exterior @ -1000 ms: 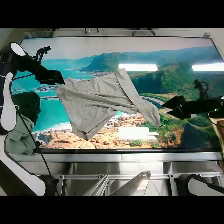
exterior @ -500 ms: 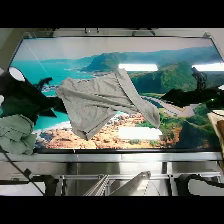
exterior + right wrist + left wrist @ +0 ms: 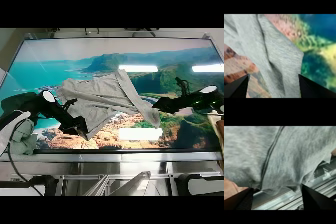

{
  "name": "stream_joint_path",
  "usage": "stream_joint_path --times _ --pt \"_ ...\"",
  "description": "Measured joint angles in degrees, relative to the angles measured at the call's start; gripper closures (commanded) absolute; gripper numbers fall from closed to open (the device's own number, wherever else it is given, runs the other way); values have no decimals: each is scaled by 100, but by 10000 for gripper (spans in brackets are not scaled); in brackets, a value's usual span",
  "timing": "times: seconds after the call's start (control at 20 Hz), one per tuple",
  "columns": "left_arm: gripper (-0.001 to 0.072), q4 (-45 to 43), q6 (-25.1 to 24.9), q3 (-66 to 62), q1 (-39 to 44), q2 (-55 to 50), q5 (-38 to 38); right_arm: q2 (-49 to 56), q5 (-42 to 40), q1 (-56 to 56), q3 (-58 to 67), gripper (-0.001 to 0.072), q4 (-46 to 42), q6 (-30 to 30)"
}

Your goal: Fold the shirts.

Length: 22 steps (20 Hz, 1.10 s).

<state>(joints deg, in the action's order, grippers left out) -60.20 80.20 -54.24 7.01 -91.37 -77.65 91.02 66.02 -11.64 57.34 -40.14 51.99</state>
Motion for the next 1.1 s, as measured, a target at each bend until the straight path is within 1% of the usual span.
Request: stream_joint_path --times 0.05,0.1,0.15,0.2,0.25,0.3,0.4,0.5,0.6,0.7,0.85,1.0,1.1 --pt "382 -37 -7 -92 101 -144 -142 83 0 85 0 189 -87 42" --pt "447 -57 -15 -179 188 -271 -271 155 20 181 2 273 -177 81" --pt "565 -127 -28 -240 240 -339 -297 214 87 289 4 403 -282 94" --pt "687 -195 -50 -289 260 -387 -323 256 144 380 4 636 -389 111" --pt "697 -225 -74 -321 251 -407 -352 297 199 461 4 666 -468 140" --pt "689 -238 -98 -337 227 -387 -321 310 280 522 13 697 -463 153" --pt "688 -284 -136 -374 87 -236 -105 330 450 581 66 698 -330 155" --pt "689 -448 -203 -389 -120 44 195 284 820 570 205 697 66 111" --pt "690 -234 -332 -411 -378 481 28 133 1414 490 385 698 737 -35" --pt "689 203 -542 -525 -693 1043 -267 -188 2096 313 592 698 1856 -264" --pt "687 1178 -946 -1139 -1320 2135 -732 -968 2865 -199 909 697 4109 -669" --pt "680 2391 -1386 -2232 -2288 3307 -850 -2024 3008 -990 1080 697 6367 -966" --pt "680 3062 -1617 -3021 -3093 3989 -826 -2765 2905 -1488 1123 697 7152 -1051"
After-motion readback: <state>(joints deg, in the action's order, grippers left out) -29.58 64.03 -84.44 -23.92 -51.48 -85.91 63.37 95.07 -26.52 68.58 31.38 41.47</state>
